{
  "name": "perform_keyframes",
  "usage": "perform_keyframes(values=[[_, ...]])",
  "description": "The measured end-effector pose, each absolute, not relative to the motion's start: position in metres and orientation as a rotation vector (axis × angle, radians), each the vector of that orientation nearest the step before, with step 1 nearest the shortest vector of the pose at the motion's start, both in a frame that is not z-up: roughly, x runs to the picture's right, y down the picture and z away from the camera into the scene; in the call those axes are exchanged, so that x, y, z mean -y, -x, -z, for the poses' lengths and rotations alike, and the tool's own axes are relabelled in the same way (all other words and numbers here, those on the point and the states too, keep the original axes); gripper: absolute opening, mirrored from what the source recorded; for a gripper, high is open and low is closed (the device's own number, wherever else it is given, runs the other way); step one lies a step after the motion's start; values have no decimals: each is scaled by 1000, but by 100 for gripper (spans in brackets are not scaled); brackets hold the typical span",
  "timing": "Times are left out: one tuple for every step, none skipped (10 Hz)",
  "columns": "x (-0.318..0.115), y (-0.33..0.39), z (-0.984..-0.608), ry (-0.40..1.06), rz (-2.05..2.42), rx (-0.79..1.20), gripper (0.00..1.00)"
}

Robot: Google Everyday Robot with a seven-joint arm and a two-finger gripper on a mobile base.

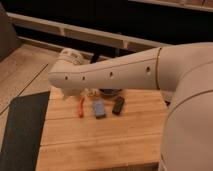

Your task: Place the pepper in the ceramic bowl

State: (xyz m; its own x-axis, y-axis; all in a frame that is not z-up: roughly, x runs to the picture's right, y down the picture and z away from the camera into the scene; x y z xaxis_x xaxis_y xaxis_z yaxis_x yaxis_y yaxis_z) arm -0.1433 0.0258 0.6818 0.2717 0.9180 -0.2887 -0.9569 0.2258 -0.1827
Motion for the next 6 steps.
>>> perform_keyframes(values=[[-27,143,-684,354,-1297,-133,65],[-29,144,-688,364,-1305,-135,65],[-33,144,-698,372,-1319,-143,65],[-37,145,-708,382,-1326,-151,65],[-44,146,-723,393,-1335,-160,65],[-51,145,-736,402,-1349,-173,65]])
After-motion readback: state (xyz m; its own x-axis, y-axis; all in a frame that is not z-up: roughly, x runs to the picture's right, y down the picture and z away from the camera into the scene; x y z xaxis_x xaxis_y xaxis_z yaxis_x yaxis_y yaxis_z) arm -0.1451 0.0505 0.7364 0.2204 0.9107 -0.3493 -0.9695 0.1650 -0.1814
